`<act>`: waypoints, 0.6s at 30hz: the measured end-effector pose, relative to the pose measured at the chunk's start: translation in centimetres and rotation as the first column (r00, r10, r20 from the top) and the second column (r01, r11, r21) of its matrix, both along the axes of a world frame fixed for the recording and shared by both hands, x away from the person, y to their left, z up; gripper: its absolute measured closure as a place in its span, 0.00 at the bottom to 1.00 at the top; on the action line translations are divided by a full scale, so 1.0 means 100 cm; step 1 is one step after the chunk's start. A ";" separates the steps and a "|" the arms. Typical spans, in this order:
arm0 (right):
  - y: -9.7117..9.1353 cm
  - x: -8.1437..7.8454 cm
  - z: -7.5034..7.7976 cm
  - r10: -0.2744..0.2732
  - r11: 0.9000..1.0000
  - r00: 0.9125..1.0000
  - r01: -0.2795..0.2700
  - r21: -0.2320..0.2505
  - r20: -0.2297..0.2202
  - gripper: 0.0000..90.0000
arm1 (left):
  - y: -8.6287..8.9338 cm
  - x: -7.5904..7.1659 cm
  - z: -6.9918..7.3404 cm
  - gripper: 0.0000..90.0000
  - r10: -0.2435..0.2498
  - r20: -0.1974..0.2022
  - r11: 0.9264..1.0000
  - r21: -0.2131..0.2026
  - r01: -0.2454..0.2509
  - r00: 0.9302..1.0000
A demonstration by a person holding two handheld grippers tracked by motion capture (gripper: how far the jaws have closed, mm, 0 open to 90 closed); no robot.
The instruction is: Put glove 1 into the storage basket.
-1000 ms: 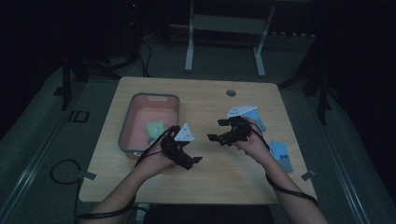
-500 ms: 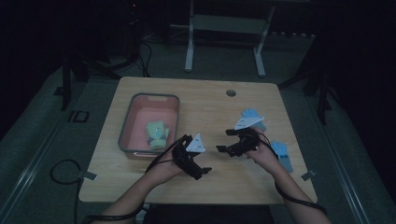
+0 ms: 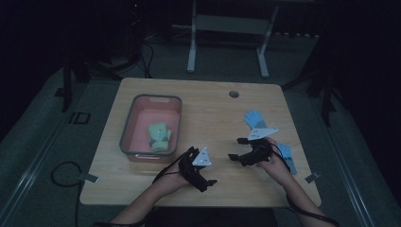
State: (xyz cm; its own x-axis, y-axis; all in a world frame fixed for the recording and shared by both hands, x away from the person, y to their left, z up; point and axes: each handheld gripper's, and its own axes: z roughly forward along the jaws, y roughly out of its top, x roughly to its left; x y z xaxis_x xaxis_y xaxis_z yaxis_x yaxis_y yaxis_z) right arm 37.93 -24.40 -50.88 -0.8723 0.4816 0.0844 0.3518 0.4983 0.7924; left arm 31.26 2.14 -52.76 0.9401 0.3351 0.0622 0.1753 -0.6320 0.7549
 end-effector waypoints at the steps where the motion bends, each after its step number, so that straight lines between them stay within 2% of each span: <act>1: -0.003 -0.002 -0.001 -0.003 1.000 1.000 0.003 0.009 0.010 0.19 | 0.000 0.000 -0.003 0.03 0.001 -0.003 1.000 0.000 -0.001 1.000; 3: -0.008 -0.004 -0.005 -0.005 1.000 1.000 0.005 0.020 0.001 0.19 | -0.001 -0.002 -0.007 0.03 0.010 -0.006 1.000 -0.008 -0.010 1.000; 6: -0.013 -0.007 -0.011 -0.011 1.000 1.000 0.011 0.015 -0.005 0.19 | -0.003 -0.005 -0.013 0.03 0.025 -0.019 0.998 -0.051 -0.026 1.000; 11: -0.021 -0.011 -0.018 -0.032 0.999 0.999 0.032 0.019 -0.003 0.17 | -0.004 -0.009 -0.021 0.03 0.019 0.006 1.000 -0.006 -0.019 1.000; 14: -0.025 -0.014 -0.019 -0.054 0.999 0.998 0.054 0.003 -0.027 0.16 | -0.002 -0.013 -0.022 0.03 0.032 0.025 0.999 -0.019 -0.031 0.999; 18: -0.030 -0.016 -0.025 -0.078 0.996 0.996 0.079 0.029 -0.037 0.15 | -0.001 -0.017 -0.024 0.03 0.051 0.031 0.998 -0.036 -0.050 0.998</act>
